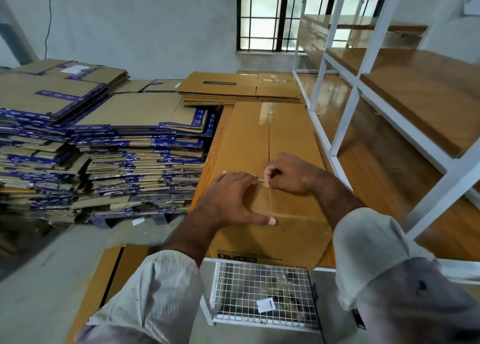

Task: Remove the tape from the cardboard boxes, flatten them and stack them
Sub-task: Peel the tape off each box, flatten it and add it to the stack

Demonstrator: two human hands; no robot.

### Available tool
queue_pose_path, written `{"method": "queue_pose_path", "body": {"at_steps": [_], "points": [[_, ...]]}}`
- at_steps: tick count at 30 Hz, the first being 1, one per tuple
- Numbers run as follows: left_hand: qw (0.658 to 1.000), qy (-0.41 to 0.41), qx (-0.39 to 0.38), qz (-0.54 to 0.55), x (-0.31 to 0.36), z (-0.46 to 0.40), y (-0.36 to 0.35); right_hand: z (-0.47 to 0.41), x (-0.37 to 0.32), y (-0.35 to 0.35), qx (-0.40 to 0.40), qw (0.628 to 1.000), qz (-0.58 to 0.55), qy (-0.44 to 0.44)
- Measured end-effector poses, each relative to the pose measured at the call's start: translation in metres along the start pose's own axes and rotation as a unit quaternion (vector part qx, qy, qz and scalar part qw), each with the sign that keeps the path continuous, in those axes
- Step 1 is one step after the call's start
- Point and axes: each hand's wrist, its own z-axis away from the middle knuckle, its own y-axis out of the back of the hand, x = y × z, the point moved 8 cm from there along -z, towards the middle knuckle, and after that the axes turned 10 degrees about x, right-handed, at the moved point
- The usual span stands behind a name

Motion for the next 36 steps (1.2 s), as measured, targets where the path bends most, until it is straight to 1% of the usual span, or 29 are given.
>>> {"method": "queue_pose_path", "body": {"at_steps": [1, 5, 8, 9, 11, 13, 15, 17, 21, 23, 26, 28, 30, 33, 36], "points": [[1.000, -0.001, 0.002, -0.002, 0.001, 0.000, 0.000, 0.003, 0.000, -0.001, 0.020, 1.000, 0.002, -0.012], [1.000, -0.011, 0.004, -0.019, 0.004, 0.002, 0.003, 0.026, -0.010, -0.007, 0.153, 0.985, 0.054, -0.051], [0.999, -0.016, 0.013, -0.048, 0.007, 0.006, 0.004, 0.046, -0.025, -0.002, 0.219, 0.970, 0.099, -0.040], [0.997, -0.015, 0.031, -0.064, 0.009, 0.010, 0.006, 0.053, -0.030, 0.002, 0.235, 0.965, 0.113, -0.035], [0.992, -0.007, 0.092, -0.089, 0.011, 0.020, 0.013, 0.070, -0.041, 0.006, 0.254, 0.958, 0.130, -0.034], [0.988, 0.008, 0.129, -0.078, 0.012, 0.030, 0.016, 0.089, -0.056, 0.005, 0.269, 0.953, 0.138, -0.026], [0.988, 0.017, 0.142, -0.054, 0.011, 0.035, 0.016, 0.111, -0.075, 0.002, 0.291, 0.946, 0.144, -0.019], [0.987, 0.007, 0.154, -0.043, 0.014, 0.037, 0.017, 0.134, -0.091, -0.004, 0.319, 0.936, 0.147, -0.023], [0.987, -0.021, 0.149, -0.054, 0.018, 0.042, 0.011, 0.178, -0.108, -0.024, 0.385, 0.909, 0.159, -0.025], [0.985, -0.037, 0.157, -0.062, 0.023, 0.045, 0.007, 0.194, -0.107, -0.034, 0.396, 0.904, 0.160, -0.034], [0.983, -0.047, 0.166, -0.060, 0.026, 0.044, 0.003, 0.207, -0.099, -0.045, 0.379, 0.909, 0.162, -0.058], [0.987, -0.042, 0.150, -0.026, 0.022, 0.044, 0.002, 0.216, -0.094, -0.048, 0.379, 0.911, 0.143, -0.074], [0.991, -0.047, 0.121, 0.017, 0.015, 0.045, 0.003, 0.224, -0.095, -0.050, 0.400, 0.905, 0.122, -0.083], [0.990, -0.046, 0.084, 0.101, 0.004, 0.046, 0.006, 0.231, -0.100, -0.053, 0.427, 0.891, 0.121, -0.099], [0.988, -0.039, 0.079, 0.129, 0.001, 0.047, 0.010, 0.234, -0.104, -0.059, 0.439, 0.886, 0.114, -0.095]]}}
